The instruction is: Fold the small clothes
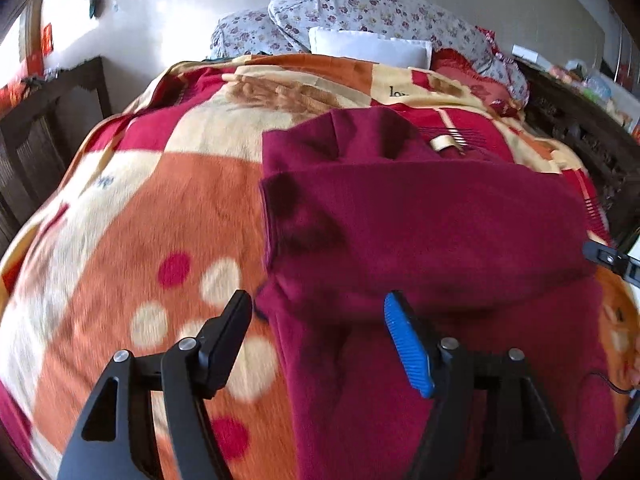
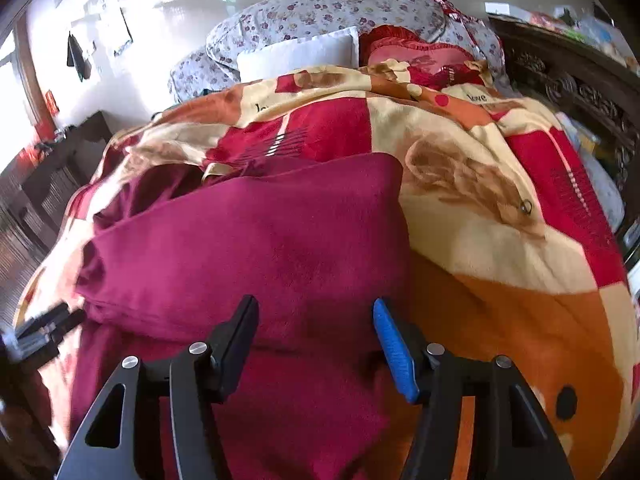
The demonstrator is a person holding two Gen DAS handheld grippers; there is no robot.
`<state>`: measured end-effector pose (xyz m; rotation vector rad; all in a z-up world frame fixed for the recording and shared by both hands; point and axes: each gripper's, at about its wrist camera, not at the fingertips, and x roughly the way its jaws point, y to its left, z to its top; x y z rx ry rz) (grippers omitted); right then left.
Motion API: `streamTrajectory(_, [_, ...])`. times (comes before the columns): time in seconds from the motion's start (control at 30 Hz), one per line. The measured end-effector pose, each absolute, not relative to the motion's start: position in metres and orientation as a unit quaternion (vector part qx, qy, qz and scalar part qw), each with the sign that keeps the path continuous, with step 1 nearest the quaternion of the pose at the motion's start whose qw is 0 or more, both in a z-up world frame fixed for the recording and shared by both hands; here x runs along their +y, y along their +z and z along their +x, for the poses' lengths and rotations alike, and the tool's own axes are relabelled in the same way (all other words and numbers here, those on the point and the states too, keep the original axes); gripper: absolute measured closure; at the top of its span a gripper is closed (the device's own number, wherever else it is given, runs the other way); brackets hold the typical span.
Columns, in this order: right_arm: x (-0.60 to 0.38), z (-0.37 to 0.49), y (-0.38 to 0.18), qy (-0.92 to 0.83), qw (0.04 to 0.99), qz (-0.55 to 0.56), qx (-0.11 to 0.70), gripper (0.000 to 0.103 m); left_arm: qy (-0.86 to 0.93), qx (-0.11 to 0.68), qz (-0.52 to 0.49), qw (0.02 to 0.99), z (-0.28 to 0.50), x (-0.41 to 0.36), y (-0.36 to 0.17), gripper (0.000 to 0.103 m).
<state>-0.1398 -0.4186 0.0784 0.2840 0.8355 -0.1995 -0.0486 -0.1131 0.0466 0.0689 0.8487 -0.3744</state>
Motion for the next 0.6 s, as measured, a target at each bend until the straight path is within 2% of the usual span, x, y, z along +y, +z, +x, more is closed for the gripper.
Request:
streamTrajectory(0.23, [-0.407,-0.170,0.094,-0.100,0.899,0.127,0.407,0.036,-0.222,0.449,-0.036,0.865,-0.095,-0.101,0.040,0.034])
streamTrajectory(0.6, [-0.377,-0.227,0.104,-0.105,0.894,0.130,0.416,0.034,-0.278,0.468,-0.071,0.836,-0.147,-0.101,0.036,0.034])
